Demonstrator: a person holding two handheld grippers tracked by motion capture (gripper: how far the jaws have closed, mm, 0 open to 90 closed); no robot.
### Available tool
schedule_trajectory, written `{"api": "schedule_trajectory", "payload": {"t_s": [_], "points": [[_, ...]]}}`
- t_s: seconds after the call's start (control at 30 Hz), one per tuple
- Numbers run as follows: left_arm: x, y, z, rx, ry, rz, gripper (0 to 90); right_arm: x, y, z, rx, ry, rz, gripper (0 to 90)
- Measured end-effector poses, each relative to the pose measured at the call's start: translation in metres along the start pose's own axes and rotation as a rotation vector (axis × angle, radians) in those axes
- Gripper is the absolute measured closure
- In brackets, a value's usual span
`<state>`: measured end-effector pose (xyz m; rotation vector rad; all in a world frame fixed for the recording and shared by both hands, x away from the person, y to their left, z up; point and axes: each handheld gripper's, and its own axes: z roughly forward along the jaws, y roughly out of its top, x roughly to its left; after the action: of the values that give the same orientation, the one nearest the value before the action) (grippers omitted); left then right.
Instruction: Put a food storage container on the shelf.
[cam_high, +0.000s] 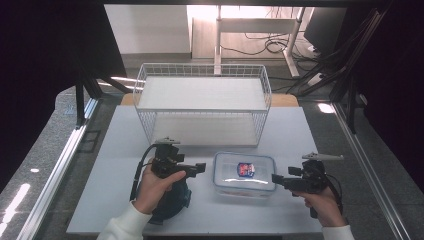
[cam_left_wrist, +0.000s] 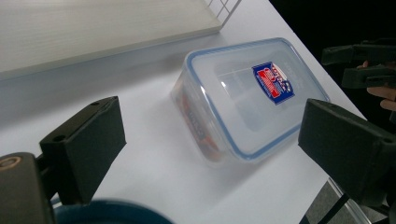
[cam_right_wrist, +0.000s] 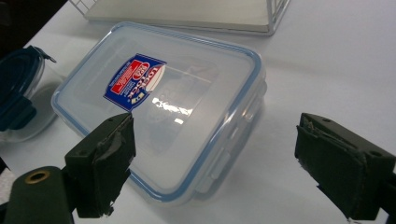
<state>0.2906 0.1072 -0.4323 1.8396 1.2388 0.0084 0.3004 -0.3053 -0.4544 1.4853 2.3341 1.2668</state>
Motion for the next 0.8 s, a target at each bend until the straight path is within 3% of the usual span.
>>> {"api": "schedule_trajectory", "payload": {"t_s": [0.33, 0.5, 0.8], "points": [[-0.003, 0.013, 0.035, 0.078, -0.052, -0.021, 7.5, -0.004, 0.002, 0.012, 0.032, 0.029, 0.046, 9.1], [0.005, 0.015, 0.054, 0.125, -0.064, -0.041, 7.5, -0.007, 0.003, 0.016, 0.036, 0.039, 0.070, 8.4], [0.012, 0.012, 0.078, 0.167, -0.102, -0.074, 8.1, -0.011, 0.001, 0.024, 0.056, 0.053, 0.106, 7.8]]}}
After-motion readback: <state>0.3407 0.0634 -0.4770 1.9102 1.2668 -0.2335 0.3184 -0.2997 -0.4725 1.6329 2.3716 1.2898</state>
